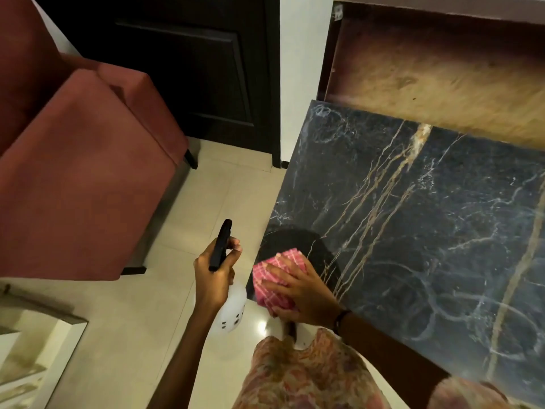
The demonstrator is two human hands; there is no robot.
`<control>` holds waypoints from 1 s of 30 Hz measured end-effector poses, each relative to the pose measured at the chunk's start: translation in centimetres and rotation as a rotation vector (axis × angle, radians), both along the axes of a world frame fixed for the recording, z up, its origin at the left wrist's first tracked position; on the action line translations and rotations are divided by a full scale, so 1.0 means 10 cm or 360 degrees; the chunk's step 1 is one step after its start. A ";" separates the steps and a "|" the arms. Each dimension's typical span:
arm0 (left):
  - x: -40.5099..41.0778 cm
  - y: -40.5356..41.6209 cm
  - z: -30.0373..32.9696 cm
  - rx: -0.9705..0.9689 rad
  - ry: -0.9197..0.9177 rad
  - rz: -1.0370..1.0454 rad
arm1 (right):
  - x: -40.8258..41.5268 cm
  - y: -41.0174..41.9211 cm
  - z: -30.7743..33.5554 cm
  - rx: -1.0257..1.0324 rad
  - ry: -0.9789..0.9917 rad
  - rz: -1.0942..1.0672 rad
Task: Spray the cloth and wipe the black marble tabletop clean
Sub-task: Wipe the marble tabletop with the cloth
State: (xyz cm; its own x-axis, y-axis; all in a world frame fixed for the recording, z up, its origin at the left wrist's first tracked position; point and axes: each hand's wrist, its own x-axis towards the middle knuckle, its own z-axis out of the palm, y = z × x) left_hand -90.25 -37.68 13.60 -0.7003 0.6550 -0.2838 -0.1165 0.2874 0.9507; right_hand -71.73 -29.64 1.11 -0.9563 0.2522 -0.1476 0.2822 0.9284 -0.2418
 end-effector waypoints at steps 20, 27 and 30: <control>-0.02 0.23 -0.14 0.0002 -0.0040 -0.0058 | 0.28 0.22 0.01 0.0091 0.0022 0.0136; 0.02 0.48 -0.17 -0.0008 -0.0115 -0.0110 | 0.36 1.18 0.07 0.0097 -0.0201 -0.0350; 0.05 0.59 -0.21 -0.0011 -0.0099 -0.0110 | -0.21 1.37 0.07 0.0033 -0.0231 -0.0420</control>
